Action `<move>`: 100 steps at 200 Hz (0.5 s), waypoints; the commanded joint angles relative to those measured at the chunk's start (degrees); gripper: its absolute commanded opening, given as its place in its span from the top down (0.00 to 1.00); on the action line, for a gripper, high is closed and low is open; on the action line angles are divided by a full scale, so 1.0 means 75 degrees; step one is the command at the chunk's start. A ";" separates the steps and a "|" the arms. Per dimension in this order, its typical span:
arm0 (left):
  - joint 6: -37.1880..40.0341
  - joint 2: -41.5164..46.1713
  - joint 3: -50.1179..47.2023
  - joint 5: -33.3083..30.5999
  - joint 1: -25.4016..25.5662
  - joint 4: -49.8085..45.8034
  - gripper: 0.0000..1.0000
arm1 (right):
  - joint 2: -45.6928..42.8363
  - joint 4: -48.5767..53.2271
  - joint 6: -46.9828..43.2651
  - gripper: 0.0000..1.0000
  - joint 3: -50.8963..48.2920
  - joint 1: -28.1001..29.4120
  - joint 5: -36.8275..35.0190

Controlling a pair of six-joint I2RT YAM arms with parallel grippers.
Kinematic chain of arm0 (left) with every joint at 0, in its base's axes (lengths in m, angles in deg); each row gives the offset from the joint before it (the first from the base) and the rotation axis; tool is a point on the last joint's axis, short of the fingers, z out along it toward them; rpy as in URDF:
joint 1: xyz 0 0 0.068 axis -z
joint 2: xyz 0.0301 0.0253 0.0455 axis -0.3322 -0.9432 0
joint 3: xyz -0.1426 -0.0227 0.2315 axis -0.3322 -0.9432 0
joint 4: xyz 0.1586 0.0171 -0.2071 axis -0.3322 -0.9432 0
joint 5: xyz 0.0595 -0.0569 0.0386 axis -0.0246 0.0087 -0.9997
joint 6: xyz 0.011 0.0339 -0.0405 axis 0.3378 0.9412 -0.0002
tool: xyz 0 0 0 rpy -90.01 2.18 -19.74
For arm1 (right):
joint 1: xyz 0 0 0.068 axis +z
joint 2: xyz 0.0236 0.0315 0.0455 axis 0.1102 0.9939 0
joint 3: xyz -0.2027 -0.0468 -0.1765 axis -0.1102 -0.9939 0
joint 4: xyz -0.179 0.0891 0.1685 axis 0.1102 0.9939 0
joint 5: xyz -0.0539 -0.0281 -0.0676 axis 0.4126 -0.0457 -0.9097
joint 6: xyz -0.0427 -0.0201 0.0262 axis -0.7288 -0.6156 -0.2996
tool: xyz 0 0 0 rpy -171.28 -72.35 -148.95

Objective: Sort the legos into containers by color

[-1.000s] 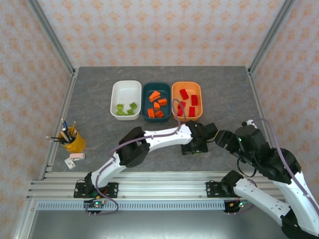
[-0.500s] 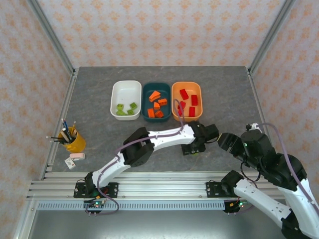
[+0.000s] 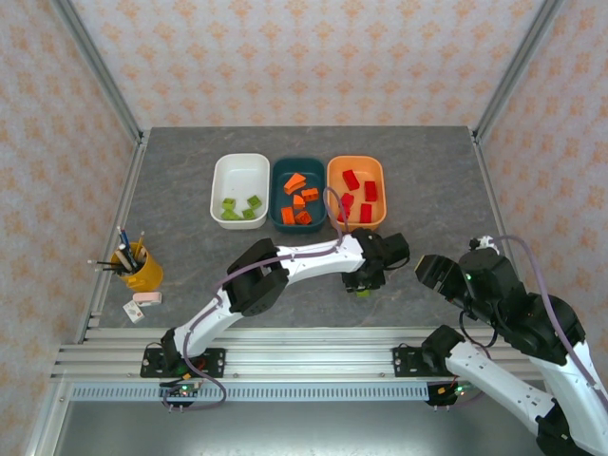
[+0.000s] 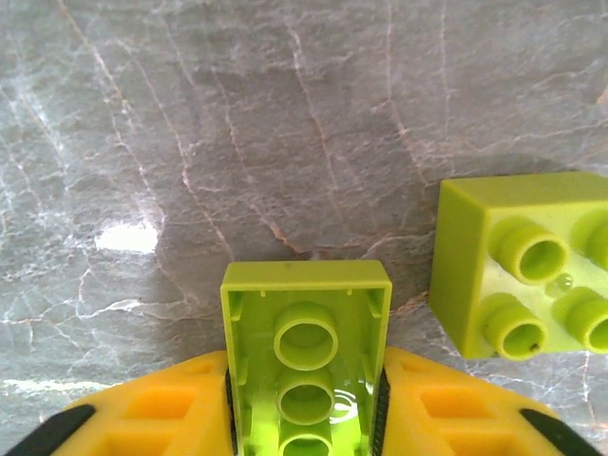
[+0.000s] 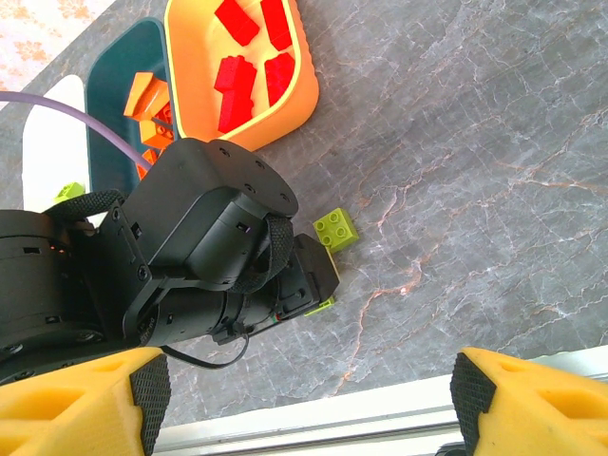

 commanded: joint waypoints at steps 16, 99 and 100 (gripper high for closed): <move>0.0616 -0.0237 -0.0244 -0.0787 -0.0295 0.0021 0.73 | -0.0073 0.0021 0.0020 0.21 -0.0142 0.0057 -0.0145; 0.1402 0.2225 -0.1296 -0.1751 -0.1239 -0.0932 0.73 | 0.0703 -0.1213 -0.0694 0.21 -0.0362 0.0057 0.0689; 0.1420 0.2268 -0.1322 -0.1766 -0.1265 -0.0931 0.73 | 0.0725 -0.1264 -0.0707 0.21 -0.0373 0.0057 0.0727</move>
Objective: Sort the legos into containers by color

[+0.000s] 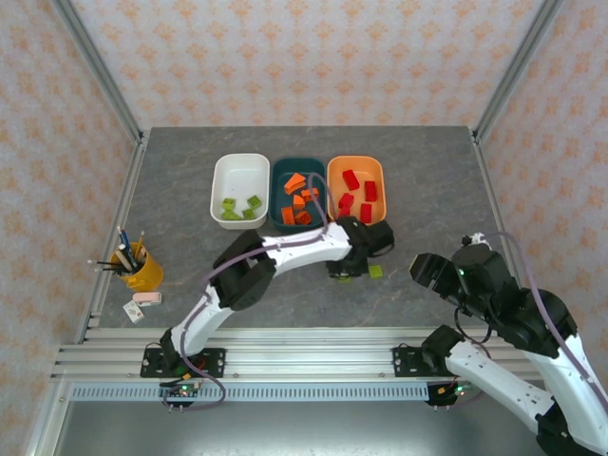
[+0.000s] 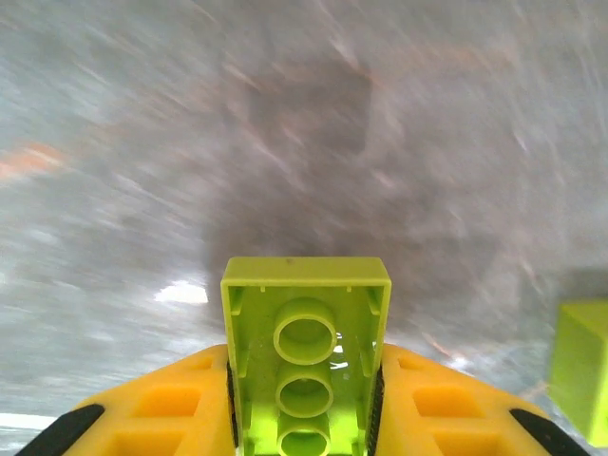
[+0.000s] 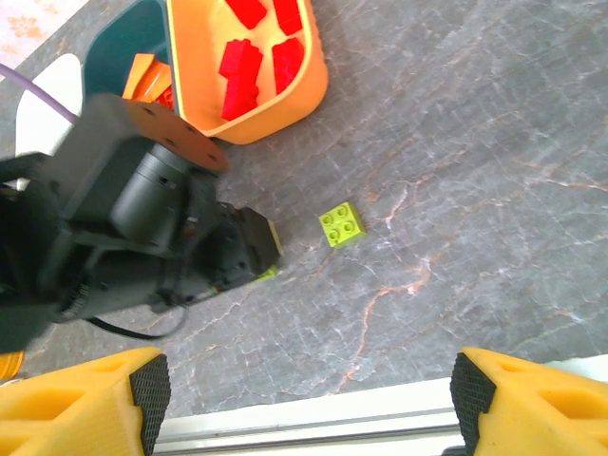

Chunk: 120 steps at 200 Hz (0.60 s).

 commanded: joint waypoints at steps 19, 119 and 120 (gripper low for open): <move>0.0855 0.1958 -0.0830 -0.1052 -0.1124 -0.0701 0.73 | 0.0820 -0.2024 -0.0508 0.21 -0.0470 0.0057 0.1349; 0.3265 0.1788 -0.0109 -0.0731 -0.5210 -0.0460 0.71 | 0.4125 -0.6220 -0.0270 0.20 -0.0196 0.0451 0.1879; 0.3276 0.1769 -0.0075 -0.0726 -0.5235 -0.0450 0.71 | 0.4156 -0.6220 -0.0272 0.20 -0.0186 0.0453 0.1885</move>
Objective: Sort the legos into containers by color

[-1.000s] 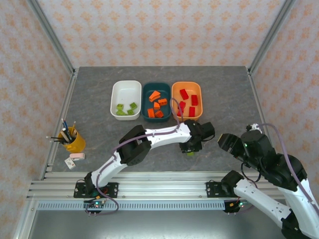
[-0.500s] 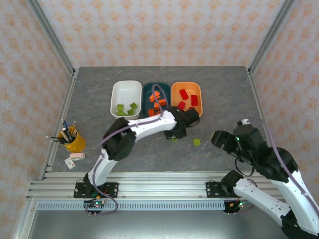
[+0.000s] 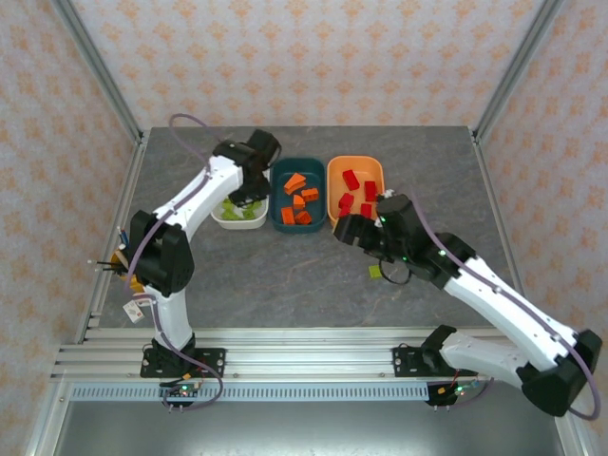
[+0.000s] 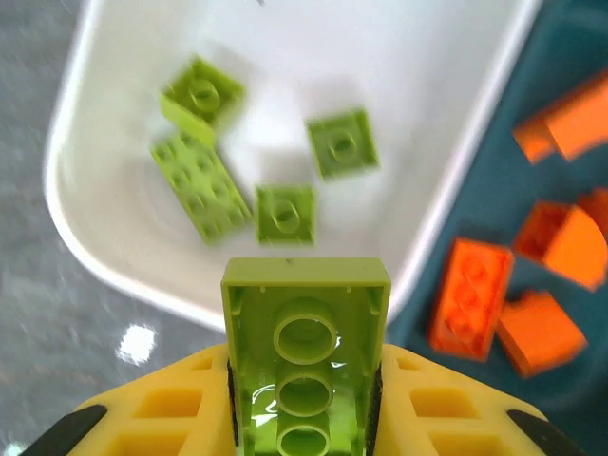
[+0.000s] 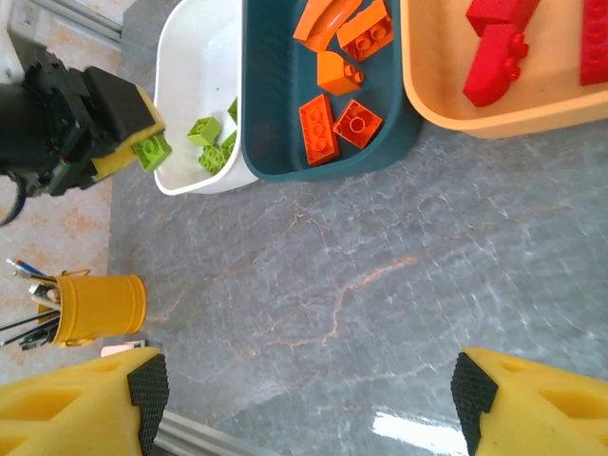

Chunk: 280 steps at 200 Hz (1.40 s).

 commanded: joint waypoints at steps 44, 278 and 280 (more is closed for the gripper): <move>0.1170 -0.2487 0.2741 0.0125 -0.1082 -0.0153 0.71 | 0.1394 -0.0871 -0.0001 0.20 0.1074 0.0031 0.0073; -0.1377 -0.0562 0.0407 0.1566 0.3460 0.0808 0.23 | -0.1250 0.4672 0.0055 0.19 0.1293 -0.0005 -0.1000; -0.1396 -0.0623 0.0449 0.1581 0.3532 0.0800 0.23 | -0.1323 0.4706 0.0088 0.19 0.1254 -0.0005 -0.0987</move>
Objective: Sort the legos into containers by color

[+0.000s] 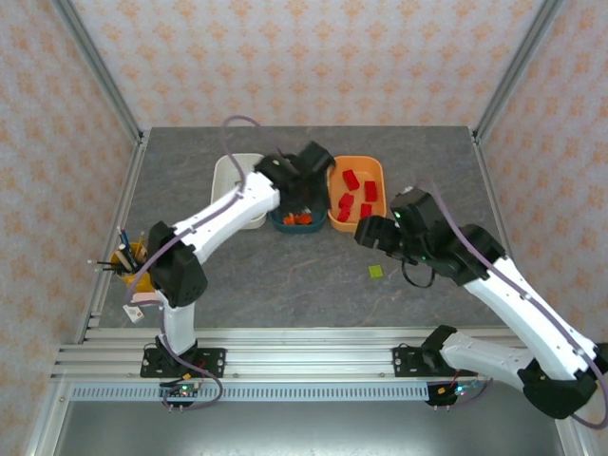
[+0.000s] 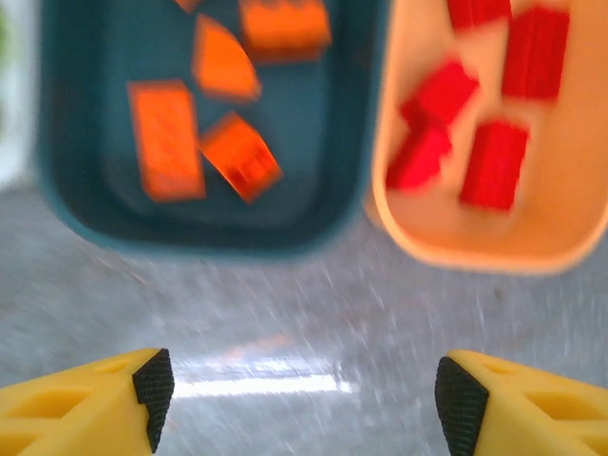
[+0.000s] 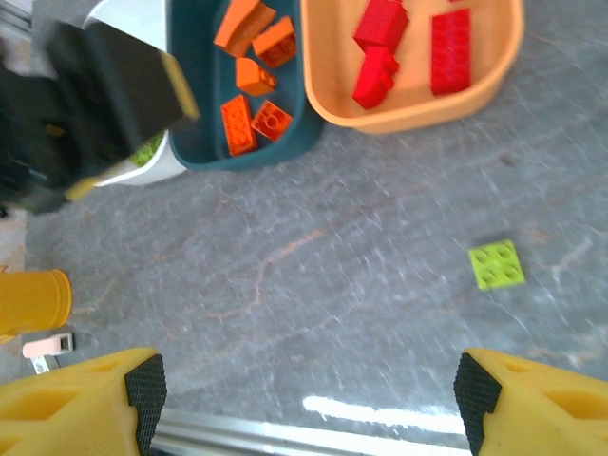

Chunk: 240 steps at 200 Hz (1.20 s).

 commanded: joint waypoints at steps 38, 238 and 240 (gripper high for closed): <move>-0.0620 -0.2075 0.1266 0.0706 0.1668 0.0029 0.21 | -0.1762 0.2129 0.1083 0.19 -0.0966 -0.0005 -0.0341; -0.1460 -0.4820 0.3759 0.0393 0.2335 -0.0886 0.59 | -0.2911 0.2474 0.1581 0.20 -0.1227 -0.0004 -0.0598; -0.1453 -0.4814 0.3757 0.0381 0.2332 -0.0876 0.60 | -0.2916 0.2474 0.1580 0.20 -0.1231 -0.0005 -0.0597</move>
